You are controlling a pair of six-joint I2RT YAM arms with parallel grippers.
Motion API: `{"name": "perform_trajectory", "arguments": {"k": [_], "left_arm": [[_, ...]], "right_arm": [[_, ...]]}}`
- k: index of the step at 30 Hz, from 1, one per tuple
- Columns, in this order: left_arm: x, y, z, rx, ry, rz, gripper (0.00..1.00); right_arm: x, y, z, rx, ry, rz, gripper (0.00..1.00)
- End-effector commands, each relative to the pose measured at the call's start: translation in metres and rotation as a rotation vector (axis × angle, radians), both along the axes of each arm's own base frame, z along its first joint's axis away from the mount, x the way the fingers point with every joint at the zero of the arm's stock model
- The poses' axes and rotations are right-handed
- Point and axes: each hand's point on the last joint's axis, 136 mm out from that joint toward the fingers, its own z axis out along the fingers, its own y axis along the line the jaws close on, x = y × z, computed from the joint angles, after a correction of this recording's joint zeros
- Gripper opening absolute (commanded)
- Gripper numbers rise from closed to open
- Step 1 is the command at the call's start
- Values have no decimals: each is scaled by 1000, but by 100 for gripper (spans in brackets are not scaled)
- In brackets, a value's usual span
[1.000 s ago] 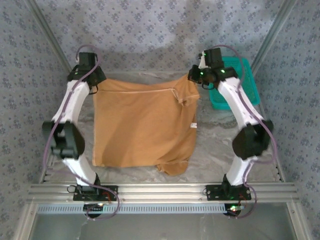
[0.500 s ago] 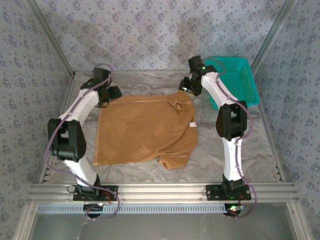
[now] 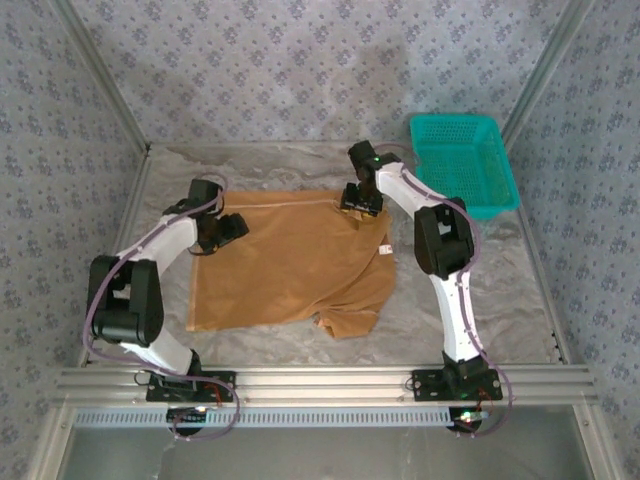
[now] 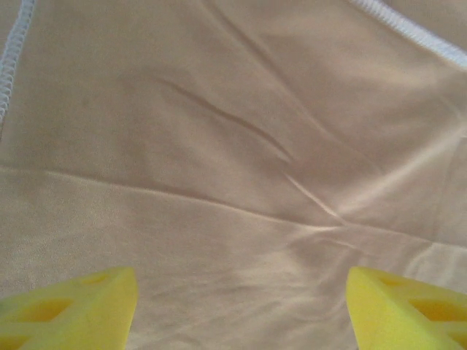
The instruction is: Fold the inside-out t-shirt
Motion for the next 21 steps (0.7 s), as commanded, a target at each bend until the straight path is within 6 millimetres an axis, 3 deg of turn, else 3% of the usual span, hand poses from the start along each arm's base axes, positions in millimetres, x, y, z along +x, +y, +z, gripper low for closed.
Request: {"name": "perform_trajectory", "arguments": {"k": [1, 4, 5, 8, 11, 14, 17, 19, 21], "left_arm": [[-6, -2, 7, -25, -17, 4, 75], [-9, -1, 9, -30, -30, 11, 75], [-9, -1, 9, -30, -32, 11, 75], [-10, 0, 9, -30, -33, 13, 75], [-9, -1, 6, -32, -31, 15, 75], [-9, -2, 1, -39, -24, 19, 75], [-9, -5, 0, -69, -31, 29, 74], [-10, -7, 1, -86, -41, 40, 74], [-12, -7, 5, -95, -53, 45, 74]], "right_arm": [[12, -5, 10, -11, -33, -33, 36], [16, -6, 23, -19, -53, -38, 1], [17, -7, 31, -23, -64, -36, 0], [26, -3, 65, -26, -144, -16, 0], [48, 1, 93, -24, -261, -2, 0], [91, 3, 113, 28, -419, -20, 0], [133, 26, 131, 115, -589, 50, 0], [148, 37, 136, 129, -643, 83, 8], [154, 40, 140, 131, -642, 81, 34]]}}
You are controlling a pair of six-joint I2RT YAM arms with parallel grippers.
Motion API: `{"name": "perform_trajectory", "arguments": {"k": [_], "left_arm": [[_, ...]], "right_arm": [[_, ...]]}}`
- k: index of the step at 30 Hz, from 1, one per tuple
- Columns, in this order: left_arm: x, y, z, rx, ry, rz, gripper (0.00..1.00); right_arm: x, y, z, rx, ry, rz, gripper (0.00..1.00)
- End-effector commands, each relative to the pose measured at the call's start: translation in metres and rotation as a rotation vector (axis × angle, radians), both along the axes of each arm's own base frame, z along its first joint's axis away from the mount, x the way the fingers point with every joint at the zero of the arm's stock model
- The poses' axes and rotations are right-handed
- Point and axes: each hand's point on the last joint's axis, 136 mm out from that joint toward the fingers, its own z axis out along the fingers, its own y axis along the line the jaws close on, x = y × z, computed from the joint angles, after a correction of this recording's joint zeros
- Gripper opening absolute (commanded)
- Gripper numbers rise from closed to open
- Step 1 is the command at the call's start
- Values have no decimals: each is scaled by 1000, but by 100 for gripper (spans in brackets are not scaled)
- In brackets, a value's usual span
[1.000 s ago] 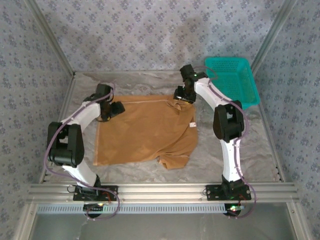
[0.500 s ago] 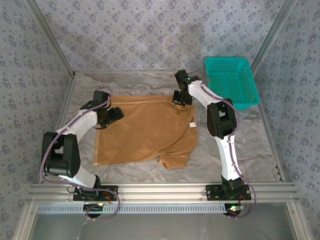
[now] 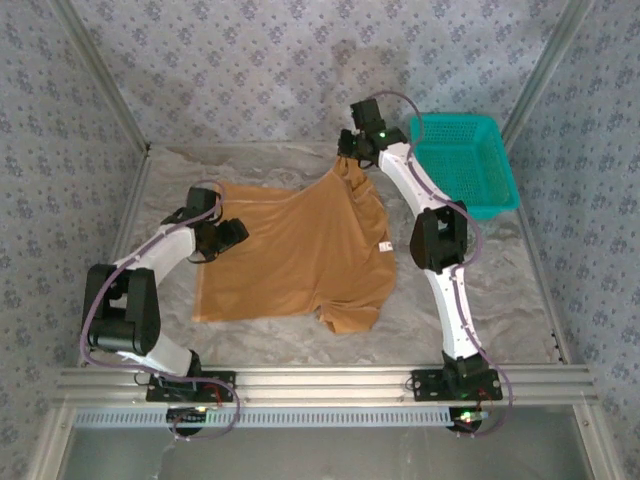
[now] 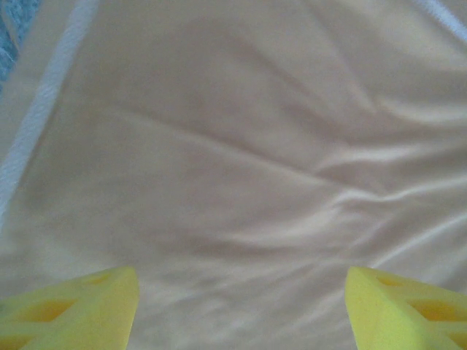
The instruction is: Fold the inside-out t-shirt
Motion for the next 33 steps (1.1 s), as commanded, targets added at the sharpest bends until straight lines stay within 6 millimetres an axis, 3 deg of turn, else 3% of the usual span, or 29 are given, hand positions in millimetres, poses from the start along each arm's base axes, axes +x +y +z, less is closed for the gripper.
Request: {"name": "perform_trajectory", "arguments": {"k": [1, 3, 7, 12, 15, 18, 20, 22, 25, 29, 33], "left_arm": [[1, -4, 18, -42, -55, 13, 74], [-1, -1, 23, -26, -66, 12, 74], [2, -2, 30, -35, -85, 18, 74], [9, -18, 24, -97, -82, 3, 74], [15, -23, 15, -112, -72, -6, 74], [21, -25, 4, -112, -42, -17, 75], [26, -26, -4, -142, -24, -21, 75], [33, -20, -13, -167, -7, 1, 75], [44, 3, -26, -152, 16, 57, 75], [49, 37, -41, -92, 51, 125, 75], [34, 52, -55, -52, 89, 144, 75]], "right_arm": [[15, 8, 3, 0, -43, 37, 50], [-1, 4, 1, -1, 33, 24, 61], [-55, -10, -10, -40, 215, 1, 64], [-157, -25, -60, -108, 436, 14, 63], [-205, -35, -83, -138, 489, -2, 63], [-240, -38, -104, -122, 544, -18, 63], [-254, -39, -119, -100, 573, -21, 63], [-257, -41, -133, -92, 602, -34, 63], [-244, -44, -150, -105, 640, -50, 62], [-199, -46, -162, -124, 633, -46, 62], [-145, -49, -174, -120, 632, -74, 62]]}}
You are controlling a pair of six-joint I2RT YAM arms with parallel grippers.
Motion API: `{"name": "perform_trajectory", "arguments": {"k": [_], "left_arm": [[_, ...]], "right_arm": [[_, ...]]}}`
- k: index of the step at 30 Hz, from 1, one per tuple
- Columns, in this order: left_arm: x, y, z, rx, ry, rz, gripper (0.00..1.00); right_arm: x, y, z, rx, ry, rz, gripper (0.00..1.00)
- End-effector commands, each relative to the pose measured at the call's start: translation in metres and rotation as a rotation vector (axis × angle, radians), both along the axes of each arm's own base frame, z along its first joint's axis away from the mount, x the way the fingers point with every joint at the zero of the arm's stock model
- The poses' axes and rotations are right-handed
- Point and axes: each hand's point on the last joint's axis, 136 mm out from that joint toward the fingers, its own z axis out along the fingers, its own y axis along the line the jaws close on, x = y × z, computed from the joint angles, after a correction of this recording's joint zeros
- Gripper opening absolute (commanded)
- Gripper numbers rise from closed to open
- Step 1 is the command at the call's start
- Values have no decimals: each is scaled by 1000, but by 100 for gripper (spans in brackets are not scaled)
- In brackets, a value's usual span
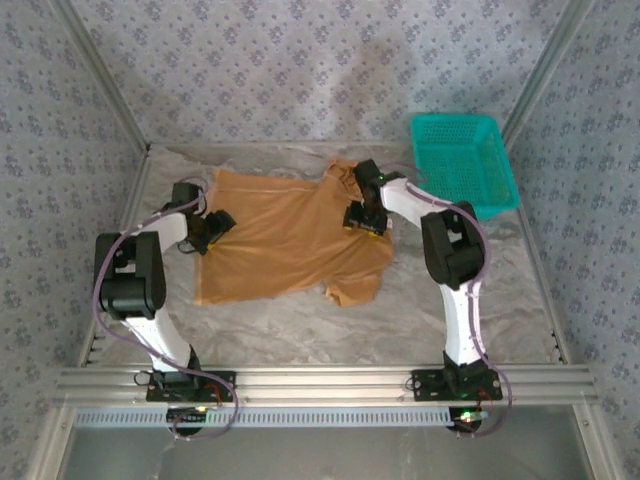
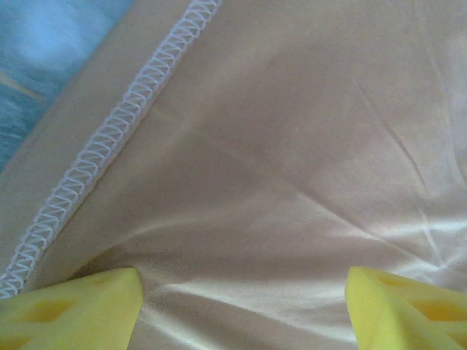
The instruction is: Fold the inside-out t-shirt
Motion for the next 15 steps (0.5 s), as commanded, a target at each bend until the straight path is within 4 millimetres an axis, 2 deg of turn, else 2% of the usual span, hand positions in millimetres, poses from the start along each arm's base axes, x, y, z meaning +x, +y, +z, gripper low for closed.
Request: {"name": "perform_trajectory", "arguments": {"k": [1, 3, 5, 7, 9, 12, 15], "left_arm": [[-24, 11, -21, 56, 75, -3, 75], [-47, 11, -29, 55, 101, 14, 75], [-70, 6, -34, 25, 99, 39, 75], [-94, -4, -35, 8, 92, 61, 75], [-116, -22, -30, 10, 66, 54, 75], [-132, -43, -6, 50, -10, 22, 75], [-132, -40, 30, 115, -109, 21, 76]], "right_arm": [[34, -9, -23, -20, 31, -16, 62], [60, -6, -30, -15, 26, -25, 62], [84, 7, -27, 16, -6, -3, 62], [102, 26, -15, 77, -42, 40, 62], [112, 38, 12, 127, -91, 81, 63], [104, 37, 61, 147, -136, 112, 64], [72, 18, 95, 95, -144, 131, 66]]}}
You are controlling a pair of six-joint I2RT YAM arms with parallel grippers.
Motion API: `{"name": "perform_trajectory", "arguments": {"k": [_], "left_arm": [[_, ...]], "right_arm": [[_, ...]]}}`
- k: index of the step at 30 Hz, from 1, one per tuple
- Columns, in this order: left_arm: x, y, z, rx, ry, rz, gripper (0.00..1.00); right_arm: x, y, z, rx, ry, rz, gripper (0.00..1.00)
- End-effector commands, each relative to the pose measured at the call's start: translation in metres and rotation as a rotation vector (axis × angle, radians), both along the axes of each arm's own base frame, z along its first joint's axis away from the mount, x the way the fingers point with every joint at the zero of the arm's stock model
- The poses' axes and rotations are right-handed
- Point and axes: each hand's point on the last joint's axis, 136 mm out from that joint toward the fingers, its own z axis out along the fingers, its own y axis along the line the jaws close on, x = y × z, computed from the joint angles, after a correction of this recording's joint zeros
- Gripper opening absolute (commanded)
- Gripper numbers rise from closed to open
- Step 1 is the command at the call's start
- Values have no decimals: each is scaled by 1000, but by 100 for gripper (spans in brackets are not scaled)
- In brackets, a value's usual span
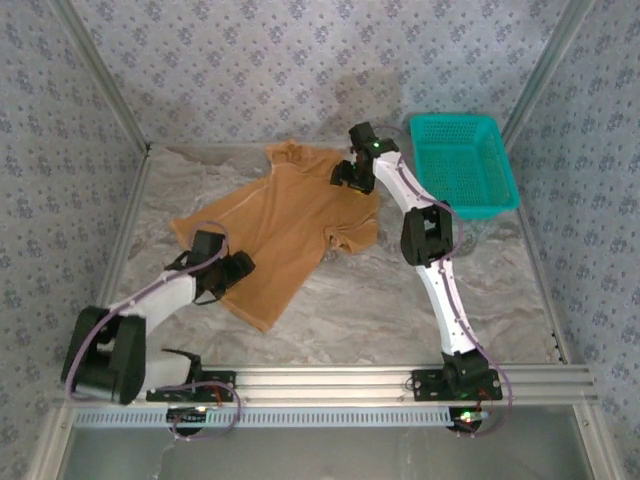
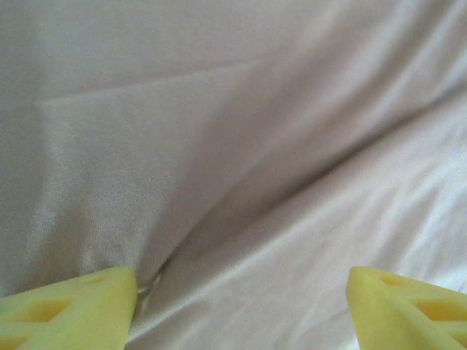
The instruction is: Fold the inside-out t-shirt
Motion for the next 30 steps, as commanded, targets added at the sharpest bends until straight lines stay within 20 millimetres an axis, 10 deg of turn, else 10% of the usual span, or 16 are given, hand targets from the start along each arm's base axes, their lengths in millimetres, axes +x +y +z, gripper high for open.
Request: {"name": "perform_trajectory", "arguments": {"k": [1, 9, 19, 25, 30], "left_arm": [[2, 25, 35, 97, -83, 107, 76], [36, 26, 87, 116, -178, 78, 76], [35, 18, 76, 56, -171, 74, 76], [32, 21, 55, 67, -138, 87, 76], [26, 19, 33, 76, -85, 67, 76]], "right_arm": [[-47, -20, 69, -30, -29, 43, 67], [-153, -78, 22, -29, 52, -171, 61], [-152, -59, -17, 18, 85, -210, 57], [-139, -63, -28, -32, 115, -198, 3], [-145, -81, 19, -177, 135, -61, 0]]}}
